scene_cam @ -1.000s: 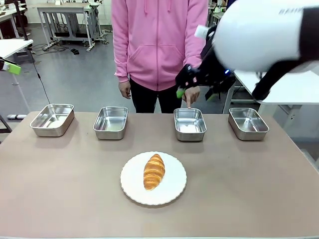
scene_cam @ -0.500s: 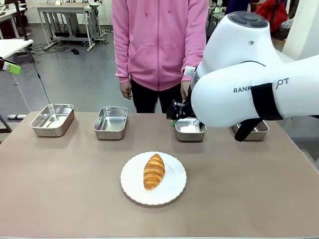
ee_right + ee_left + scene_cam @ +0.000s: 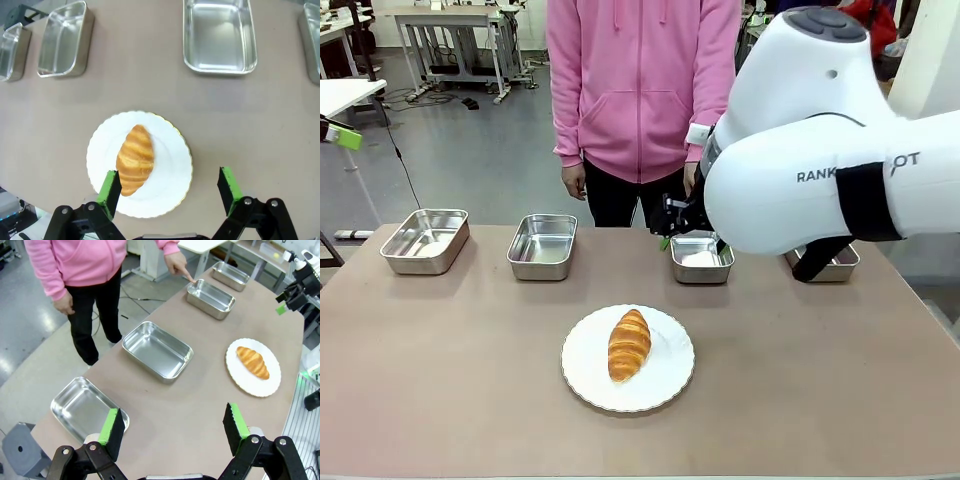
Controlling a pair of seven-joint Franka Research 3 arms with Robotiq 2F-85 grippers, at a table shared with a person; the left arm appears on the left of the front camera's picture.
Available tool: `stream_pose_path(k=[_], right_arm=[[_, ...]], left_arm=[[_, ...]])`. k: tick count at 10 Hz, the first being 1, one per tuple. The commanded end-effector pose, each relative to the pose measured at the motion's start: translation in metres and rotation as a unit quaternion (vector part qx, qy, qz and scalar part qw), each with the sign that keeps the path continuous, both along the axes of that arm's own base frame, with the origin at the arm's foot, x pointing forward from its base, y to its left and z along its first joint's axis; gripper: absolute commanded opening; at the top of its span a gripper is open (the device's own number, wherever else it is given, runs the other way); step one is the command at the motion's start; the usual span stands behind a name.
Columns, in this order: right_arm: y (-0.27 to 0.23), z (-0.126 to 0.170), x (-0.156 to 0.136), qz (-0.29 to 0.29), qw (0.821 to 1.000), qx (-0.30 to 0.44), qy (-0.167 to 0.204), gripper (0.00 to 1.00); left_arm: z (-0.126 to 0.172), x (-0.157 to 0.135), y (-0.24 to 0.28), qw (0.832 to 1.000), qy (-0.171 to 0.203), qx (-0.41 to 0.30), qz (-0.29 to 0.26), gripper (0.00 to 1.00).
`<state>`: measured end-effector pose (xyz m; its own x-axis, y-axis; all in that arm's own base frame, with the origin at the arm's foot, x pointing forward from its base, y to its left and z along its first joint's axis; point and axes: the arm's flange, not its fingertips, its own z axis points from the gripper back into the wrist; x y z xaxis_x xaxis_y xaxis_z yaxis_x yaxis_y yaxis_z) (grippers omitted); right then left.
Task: Place the bread in the container.
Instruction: Place the Butter Roll into the Airtight Container indicated by the human.
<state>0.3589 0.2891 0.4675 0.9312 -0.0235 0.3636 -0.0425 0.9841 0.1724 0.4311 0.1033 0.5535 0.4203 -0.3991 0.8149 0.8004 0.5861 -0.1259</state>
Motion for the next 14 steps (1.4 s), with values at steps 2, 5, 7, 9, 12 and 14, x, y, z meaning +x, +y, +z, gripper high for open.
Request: stream_pose_path(k=[2, 5, 7, 9, 12, 14], right_arm=[[0.049, -0.022, -0.003, -0.006, 0.999, 0.014, 0.033, 1.0], [0.081, -0.061, -0.001, -0.019, 0.998, 0.006, 0.063, 1.0], [0.098, -0.081, 0.003, -0.037, 0.995, 0.006, 0.088, 1.0], [0.11, -0.104, 0.007, -0.055, 0.993, -0.015, 0.105, 1.0], [0.118, -0.131, 0.013, -0.069, 0.989, -0.026, 0.128, 1.0], [0.121, -0.149, 0.015, -0.077, 0.986, -0.031, 0.143, 1.0]], left_arm=[[0.001, -0.001, 0.0, 1.0, 0.0, -0.003, -0.001, 1.0], [0.001, -0.001, 0.0, 1.0, 0.0, -0.003, -0.001, 1.0], [0.001, -0.001, 0.0, 1.0, 0.0, -0.003, -0.001, 1.0], [0.001, -0.001, 0.0, 1.0, 0.0, -0.003, -0.001, 1.0], [0.001, -0.001, 0.0, 1.0, 0.0, -0.003, -0.001, 1.0], [0.001, -0.001, 0.0, 1.0, 0.0, -0.003, -0.001, 1.0]])
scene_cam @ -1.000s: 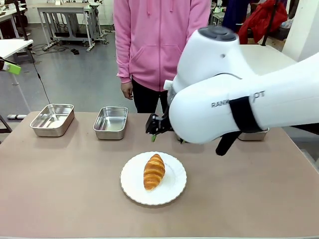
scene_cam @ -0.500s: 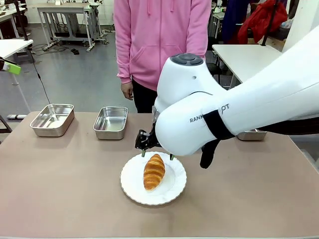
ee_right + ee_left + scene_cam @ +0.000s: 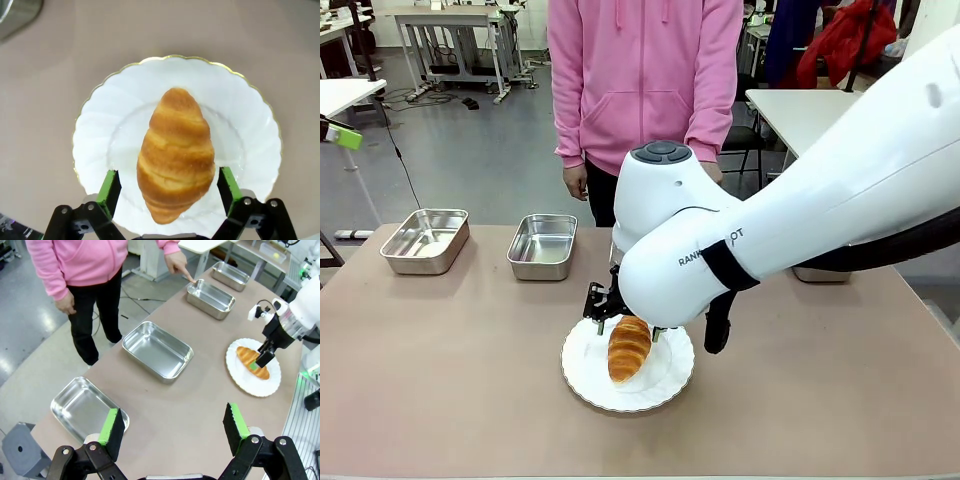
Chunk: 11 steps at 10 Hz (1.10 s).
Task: Place the bread in the container.
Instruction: Place the Butter Roll into the Airtight Container indicated by the human.
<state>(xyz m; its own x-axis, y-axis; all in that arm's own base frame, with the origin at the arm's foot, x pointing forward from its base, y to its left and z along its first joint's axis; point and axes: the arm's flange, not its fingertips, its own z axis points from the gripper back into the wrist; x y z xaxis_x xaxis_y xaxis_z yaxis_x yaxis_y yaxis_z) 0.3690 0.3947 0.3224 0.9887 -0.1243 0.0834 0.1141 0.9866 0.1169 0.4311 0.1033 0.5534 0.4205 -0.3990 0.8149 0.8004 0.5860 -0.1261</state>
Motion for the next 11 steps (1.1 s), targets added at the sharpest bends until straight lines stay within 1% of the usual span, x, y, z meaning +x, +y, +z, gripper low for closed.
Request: stream_pose_path(k=[1, 3, 5, 6, 7, 8, 9, 10, 11], right_arm=[[0.018, -0.011, 0.008, -0.024, 0.999, -0.022, 0.001, 1.0], [0.02, -0.022, 0.007, -0.03, 0.999, -0.031, 0.006, 1.0], [0.019, -0.023, 0.007, -0.033, 0.999, -0.032, 0.007, 1.0], [0.019, -0.022, 0.006, -0.033, 0.999, -0.036, 0.014, 0.8], [0.019, -0.021, 0.007, -0.035, 0.999, -0.037, 0.014, 0.8], [0.017, -0.022, 0.006, -0.037, 0.998, -0.043, 0.012, 0.6], [0.016, -0.02, 0.007, -0.041, 0.998, -0.044, 0.01, 0.75], [0.014, -0.02, 0.008, -0.06, 0.996, -0.064, -0.009, 0.4], [0.009, -0.022, 0.006, -0.02, 0.999, -0.024, 0.027, 0.4]], left_arm=[[0.001, -0.001, 0.0, 1.0, 0.0, -0.003, -0.001, 1.0], [0.001, -0.001, 0.0, 1.0, 0.0, -0.003, -0.001, 1.0], [0.001, -0.001, 0.0, 1.0, 0.0, -0.003, -0.001, 1.0], [0.001, -0.001, 0.0, 1.0, 0.0, -0.003, -0.001, 1.0], [0.001, -0.001, 0.0, 1.0, 0.0, -0.003, -0.001, 1.0], [0.001, -0.001, 0.0, 1.0, 0.0, -0.003, -0.001, 1.0], [0.001, -0.001, 0.0, 1.0, 0.0, -0.003, -0.001, 1.0], [0.001, -0.001, 0.0, 1.0, 0.0, -0.003, -0.001, 1.0], [0.001, -0.001, 0.0, 1.0, 0.0, -0.003, -0.001, 1.0]])
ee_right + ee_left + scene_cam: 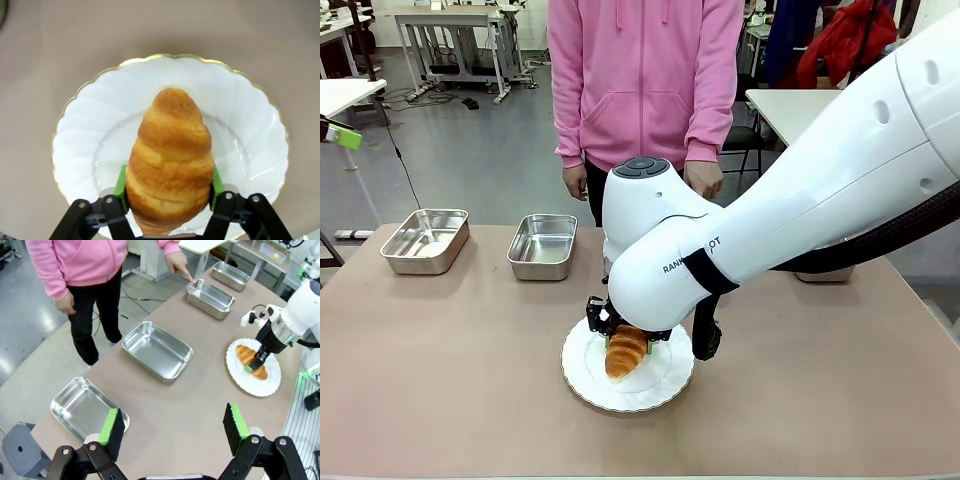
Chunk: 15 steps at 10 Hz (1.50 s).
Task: Place the bread in the container.
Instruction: Place the Butter Roll into the Airtight Container indicated by the human.
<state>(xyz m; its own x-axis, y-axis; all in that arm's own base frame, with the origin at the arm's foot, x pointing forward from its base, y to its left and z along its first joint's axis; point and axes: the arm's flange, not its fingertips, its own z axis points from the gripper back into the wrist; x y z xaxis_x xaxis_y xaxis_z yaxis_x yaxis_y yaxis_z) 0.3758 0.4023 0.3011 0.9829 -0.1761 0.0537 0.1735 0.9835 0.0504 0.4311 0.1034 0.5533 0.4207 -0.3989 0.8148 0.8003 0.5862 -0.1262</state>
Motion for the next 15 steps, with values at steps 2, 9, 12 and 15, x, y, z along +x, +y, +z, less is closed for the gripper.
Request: stream_pose_path(k=[2, 9, 12, 15], right_arm=[[0.001, -0.001, -0.001, 0.008, 1.0, 0.007, 0.008, 0.4], [-0.013, 0.059, 0.01, 0.043, 0.998, 0.002, -0.038, 0.4], [-0.037, 0.13, 0.035, 0.104, 0.992, -0.006, -0.07, 0.4], [-0.079, 0.163, 0.102, 0.13, 0.987, 0.004, -0.094, 0.4]], left_arm=[[0.001, -0.001, 0.0, 1.0, 0.0, -0.003, -0.002, 1.0], [0.001, -0.001, 0.0, 1.0, 0.0, -0.003, -0.002, 1.0], [0.001, -0.001, 0.0, 1.0, 0.0, -0.003, -0.002, 1.0], [0.001, -0.001, 0.0, 1.0, 0.0, -0.003, -0.002, 1.0]])
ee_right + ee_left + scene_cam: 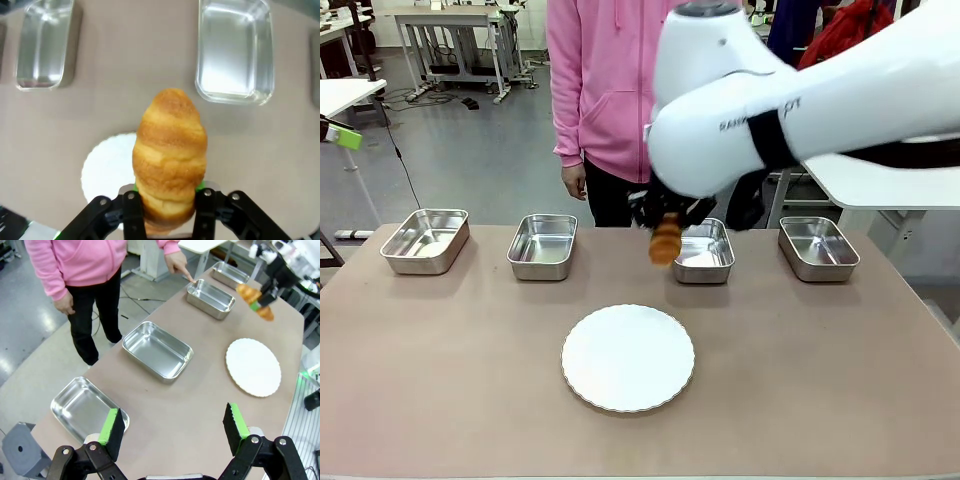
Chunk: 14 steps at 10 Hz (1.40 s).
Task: Place the bread in the container.
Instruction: Place the Butter Roll into the Airtight Container indicated by the human.
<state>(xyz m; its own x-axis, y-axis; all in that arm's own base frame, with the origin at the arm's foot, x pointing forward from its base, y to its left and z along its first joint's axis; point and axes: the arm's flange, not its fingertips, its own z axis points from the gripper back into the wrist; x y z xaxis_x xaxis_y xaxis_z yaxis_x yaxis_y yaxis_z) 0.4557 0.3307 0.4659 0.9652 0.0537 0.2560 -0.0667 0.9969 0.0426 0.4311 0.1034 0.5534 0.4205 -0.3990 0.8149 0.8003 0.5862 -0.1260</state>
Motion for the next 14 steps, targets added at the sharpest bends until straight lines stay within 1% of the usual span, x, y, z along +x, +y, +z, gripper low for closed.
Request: stream_pose_path(k=[1, 3, 4, 6, 8, 10, 14], right_arm=[[-0.02, -0.002, 0.043, 0.027, 1.0, 0.01, 0.001, 0.4], [-0.038, -0.013, 0.078, 0.062, 0.998, 0.009, 0.007, 0.4], [-0.049, -0.024, 0.097, 0.072, 0.997, 0.012, 0.018, 0.4], [-0.062, -0.052, 0.124, 0.098, 0.995, 0.016, 0.029, 0.4], [-0.077, -0.075, 0.138, 0.113, 0.993, 0.019, 0.031, 0.4], [-0.083, -0.089, 0.143, 0.122, 0.991, 0.025, 0.038, 0.4], [-0.088, -0.094, 0.153, 0.117, 0.992, 0.026, 0.03, 0.4]], left_arm=[[0.001, -0.001, 0.0, 1.0, 0.0, -0.003, -0.002, 1.0], [0.001, -0.001, 0.0, 1.0, 0.0, -0.003, -0.002, 1.0], [0.001, -0.001, 0.0, 1.0, 0.0, -0.003, -0.002, 1.0], [0.001, -0.001, 0.0, 1.0, 0.0, -0.003, -0.002, 1.0], [0.001, -0.001, 0.0, 1.0, 0.0, -0.003, -0.002, 1.0], [0.001, -0.001, 0.0, 1.0, 0.0, -0.003, -0.002, 1.0], [0.001, -0.001, 0.0, 1.0, 0.0, -0.003, -0.002, 1.0]])
